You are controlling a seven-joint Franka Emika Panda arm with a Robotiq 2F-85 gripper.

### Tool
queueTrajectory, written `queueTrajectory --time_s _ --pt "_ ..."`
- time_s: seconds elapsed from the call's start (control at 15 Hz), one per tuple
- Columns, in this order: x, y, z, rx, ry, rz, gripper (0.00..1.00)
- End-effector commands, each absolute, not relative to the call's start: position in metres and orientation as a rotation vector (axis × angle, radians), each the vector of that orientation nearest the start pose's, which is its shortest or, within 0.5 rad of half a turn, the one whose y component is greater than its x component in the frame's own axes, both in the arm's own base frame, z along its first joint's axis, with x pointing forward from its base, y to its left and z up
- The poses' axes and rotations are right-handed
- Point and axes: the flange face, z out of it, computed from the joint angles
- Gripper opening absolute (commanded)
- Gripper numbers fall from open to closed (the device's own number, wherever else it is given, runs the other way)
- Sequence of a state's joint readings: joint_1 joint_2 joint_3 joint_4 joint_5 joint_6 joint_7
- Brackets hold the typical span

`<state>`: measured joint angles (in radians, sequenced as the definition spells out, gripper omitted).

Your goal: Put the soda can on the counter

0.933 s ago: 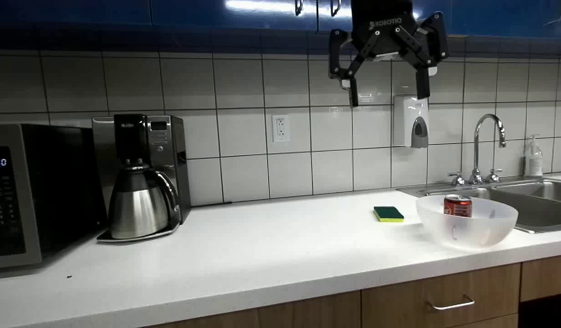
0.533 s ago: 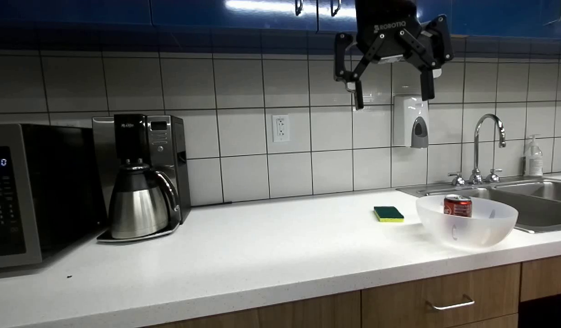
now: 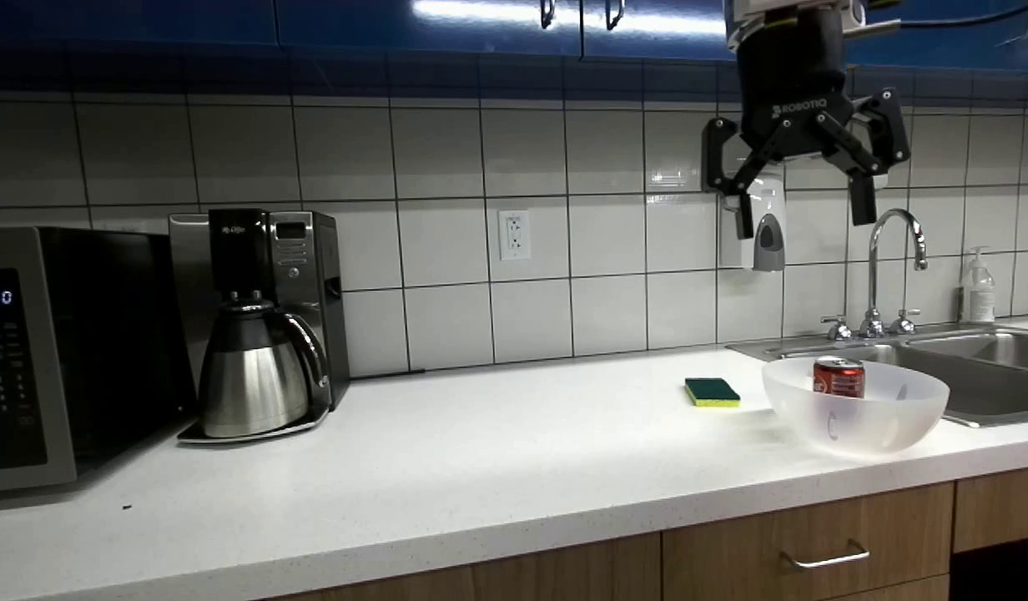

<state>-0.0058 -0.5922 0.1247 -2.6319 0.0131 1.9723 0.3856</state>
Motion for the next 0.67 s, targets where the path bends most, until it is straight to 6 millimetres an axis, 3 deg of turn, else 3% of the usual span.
queueTrajectory --time_s 0.0,0.6 --pt "0.367 0.0 0.41 -3.157 0.444 0.091 1.0" --pt "0.407 -0.071 0.35 -3.205 0.4 0.073 1.0"
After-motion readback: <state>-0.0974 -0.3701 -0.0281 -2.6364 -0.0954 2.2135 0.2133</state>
